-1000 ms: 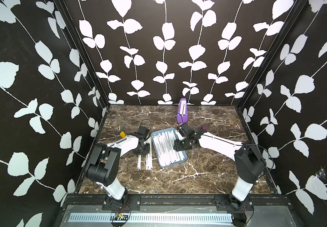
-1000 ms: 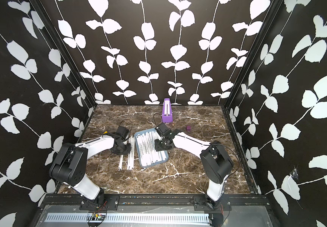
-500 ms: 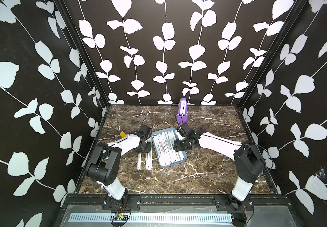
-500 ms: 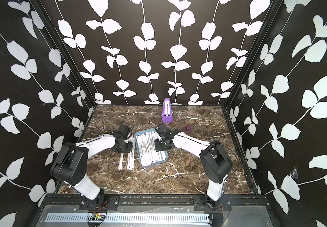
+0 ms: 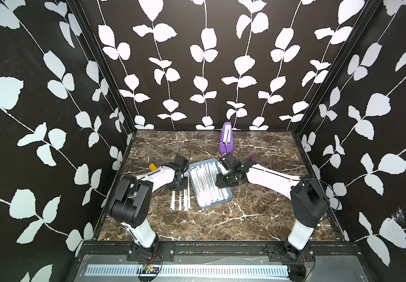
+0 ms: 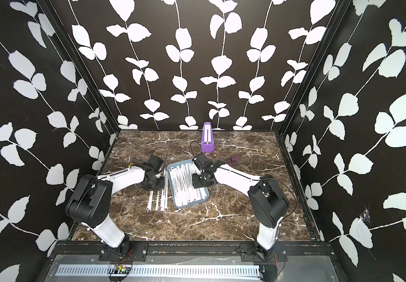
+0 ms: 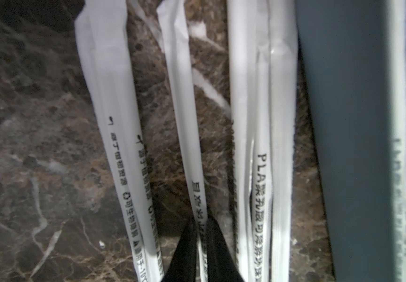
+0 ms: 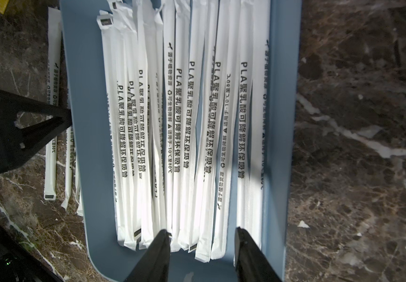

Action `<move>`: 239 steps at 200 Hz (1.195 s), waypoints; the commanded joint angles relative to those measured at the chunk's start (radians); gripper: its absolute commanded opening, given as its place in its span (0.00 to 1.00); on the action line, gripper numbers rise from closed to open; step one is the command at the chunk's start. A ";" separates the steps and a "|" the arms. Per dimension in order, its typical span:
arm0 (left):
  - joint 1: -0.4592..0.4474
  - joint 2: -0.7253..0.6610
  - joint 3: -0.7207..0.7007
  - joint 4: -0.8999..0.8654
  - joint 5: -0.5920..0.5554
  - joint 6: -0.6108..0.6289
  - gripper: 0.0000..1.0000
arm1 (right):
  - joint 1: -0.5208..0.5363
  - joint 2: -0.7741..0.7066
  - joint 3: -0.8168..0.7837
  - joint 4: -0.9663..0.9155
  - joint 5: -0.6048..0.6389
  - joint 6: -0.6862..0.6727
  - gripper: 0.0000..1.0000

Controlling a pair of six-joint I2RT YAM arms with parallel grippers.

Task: Put the straws into the storage box
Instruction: Pick up the straw from the center of the board, then place the straw in the storage box.

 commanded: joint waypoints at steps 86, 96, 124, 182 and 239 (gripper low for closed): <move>-0.055 -0.244 0.149 -0.196 -0.132 -0.148 0.00 | -0.089 -0.075 -0.007 -0.034 -0.006 -0.036 0.45; -0.106 -0.256 0.174 -0.179 -0.137 -0.211 0.00 | -0.117 -0.098 -0.025 -0.029 -0.011 -0.037 0.45; -0.231 -0.190 0.197 0.001 -0.047 -0.439 0.00 | -0.183 -0.137 -0.046 -0.034 -0.013 -0.051 0.45; -0.313 0.048 0.290 0.144 -0.095 -0.583 0.00 | -0.225 -0.166 -0.074 -0.025 -0.027 -0.060 0.45; -0.366 0.205 0.354 0.072 -0.083 -0.625 0.00 | -0.229 -0.165 -0.109 0.015 -0.048 -0.045 0.45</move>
